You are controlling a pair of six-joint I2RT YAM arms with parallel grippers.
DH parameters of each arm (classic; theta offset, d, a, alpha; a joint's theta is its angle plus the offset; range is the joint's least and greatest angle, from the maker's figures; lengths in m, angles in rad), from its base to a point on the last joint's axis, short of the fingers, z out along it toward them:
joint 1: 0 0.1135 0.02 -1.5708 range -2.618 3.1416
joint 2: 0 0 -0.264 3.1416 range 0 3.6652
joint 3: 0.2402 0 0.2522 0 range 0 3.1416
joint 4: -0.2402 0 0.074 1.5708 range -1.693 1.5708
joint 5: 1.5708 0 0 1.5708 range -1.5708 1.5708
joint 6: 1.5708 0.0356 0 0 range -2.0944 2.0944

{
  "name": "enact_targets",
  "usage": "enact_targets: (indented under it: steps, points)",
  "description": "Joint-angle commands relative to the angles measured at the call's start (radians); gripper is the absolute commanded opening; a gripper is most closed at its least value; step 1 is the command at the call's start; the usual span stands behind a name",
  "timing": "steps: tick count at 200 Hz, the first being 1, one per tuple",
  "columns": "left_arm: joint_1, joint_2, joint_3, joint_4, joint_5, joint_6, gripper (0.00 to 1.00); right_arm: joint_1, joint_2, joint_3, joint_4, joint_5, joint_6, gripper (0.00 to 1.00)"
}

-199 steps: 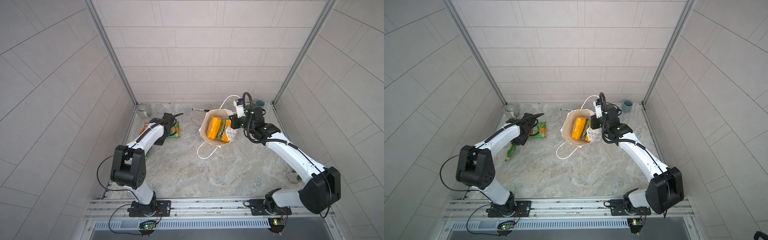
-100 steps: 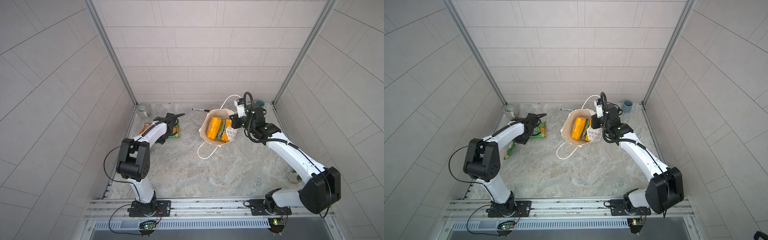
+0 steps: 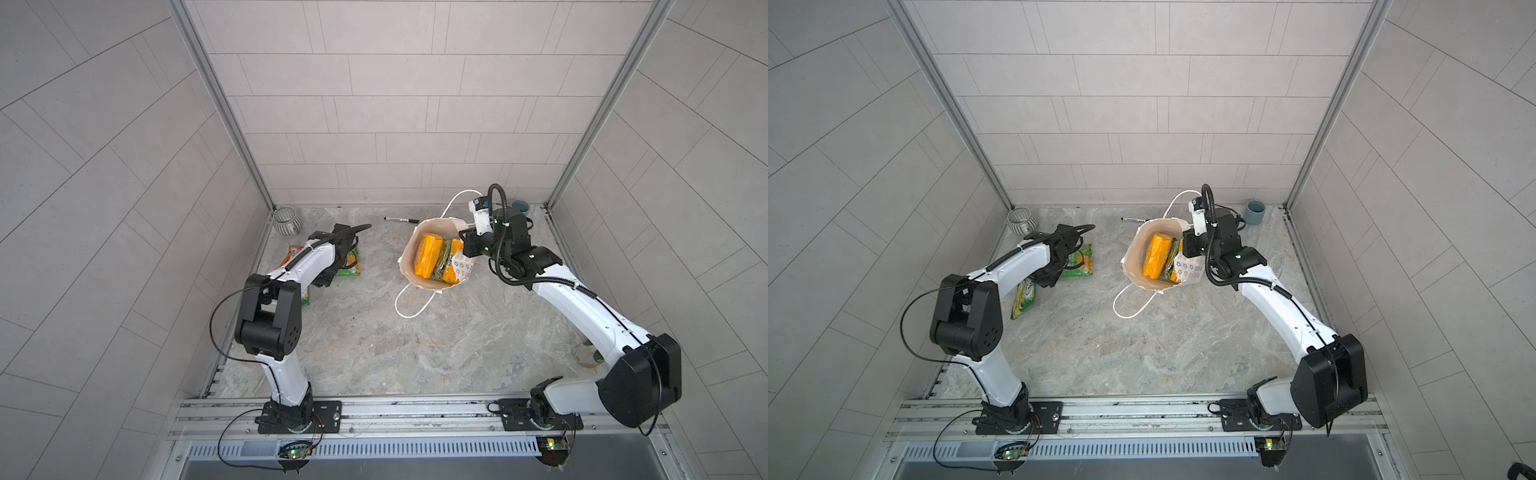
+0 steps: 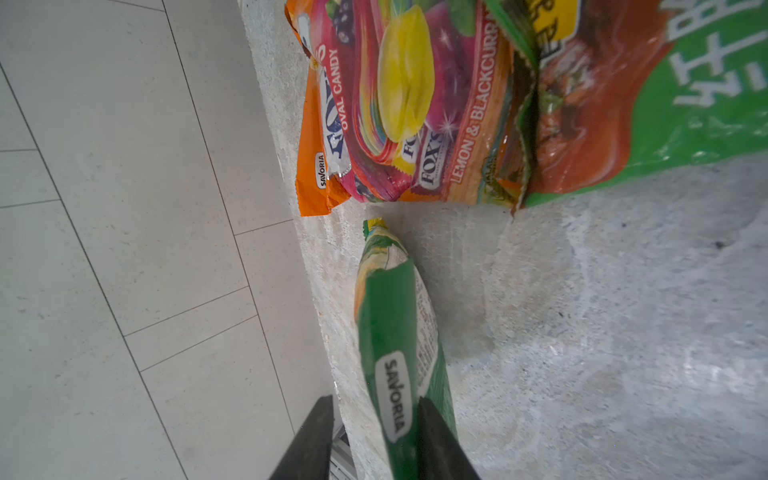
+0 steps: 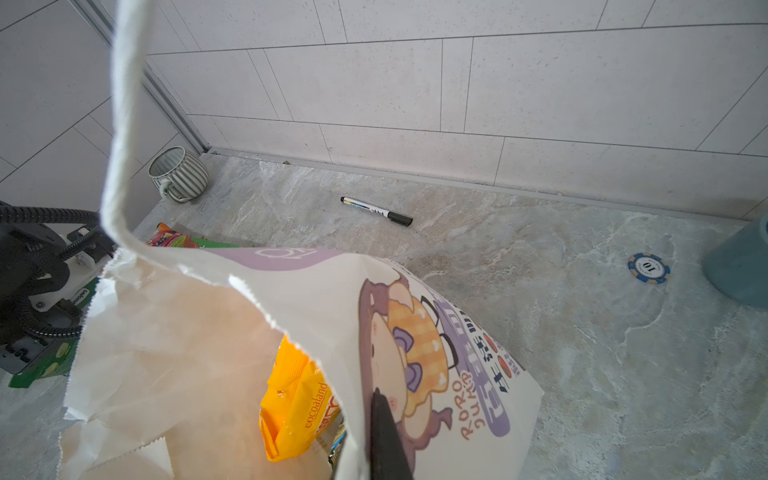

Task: Take the snacks out of the paper bag
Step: 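Move the left gripper over the paper bag and lower it inside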

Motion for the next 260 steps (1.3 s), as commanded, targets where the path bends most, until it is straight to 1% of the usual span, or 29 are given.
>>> enact_targets:
  steps: [1,11,22,35,50,75,81,106,137,158,175,205,220,236,244,252,260]
  points:
    - [-0.001,-0.013,0.027,-0.038,0.044,0.001,0.39,-0.005,-0.014,-0.019,-0.011,0.003,0.016,0.0]
    - [-0.001,-0.024,0.026,-0.039,0.063,0.009,0.4,-0.005,-0.014,-0.018,-0.011,0.006,0.016,0.0]
    - [-0.001,-0.039,0.026,-0.04,0.083,0.015,0.42,-0.005,-0.013,-0.018,-0.011,0.005,0.018,0.0]
    - [0.0,-0.06,0.025,-0.033,0.106,0.021,0.43,-0.005,-0.012,-0.02,-0.008,0.0,0.023,0.0]
    - [0.0,-0.073,0.025,-0.026,0.116,0.022,0.46,-0.006,-0.012,-0.02,-0.008,0.002,0.021,0.0]
    - [0.0,-0.088,0.03,-0.027,0.116,0.019,0.47,-0.005,-0.015,-0.023,-0.006,0.001,0.022,0.0]
    - [0.001,-0.091,0.028,-0.025,0.116,0.02,0.49,-0.005,-0.015,-0.023,-0.006,0.001,0.022,0.0]
    - [-0.001,-0.098,0.046,-0.038,0.169,0.009,0.49,-0.005,-0.017,-0.024,-0.006,0.002,0.023,0.0]
    - [0.001,-0.107,0.028,-0.013,0.194,0.006,0.49,-0.005,-0.019,-0.025,-0.006,0.001,0.024,0.0]
    - [-0.001,-0.075,0.027,-0.047,0.247,-0.024,0.49,-0.005,-0.019,-0.028,-0.007,0.003,0.022,0.0]
    - [-0.003,-0.091,0.01,-0.033,0.328,-0.057,0.49,-0.005,-0.017,-0.029,-0.004,0.005,0.022,0.0]
    - [-0.005,-0.213,-0.017,0.065,0.459,-0.144,0.49,-0.005,-0.011,-0.026,-0.001,-0.002,0.023,0.0]
    - [-0.005,-0.282,-0.025,0.125,0.526,-0.161,0.49,-0.005,-0.009,-0.025,-0.001,-0.005,0.024,0.0]
    - [-0.008,-0.338,-0.043,0.215,0.636,-0.207,0.5,-0.005,-0.01,-0.024,0.0,-0.008,0.026,0.0]
    - [-0.023,-0.349,-0.047,0.263,0.688,-0.233,0.5,-0.005,-0.01,-0.026,0.0,-0.01,0.027,0.0]
    - [-0.054,-0.353,-0.033,0.288,0.693,-0.242,0.5,-0.005,-0.008,-0.027,0.001,-0.01,0.027,0.0]
    - [-0.093,-0.352,-0.013,0.3,0.656,-0.241,0.49,-0.005,-0.008,-0.026,0.0,-0.011,0.028,0.0]
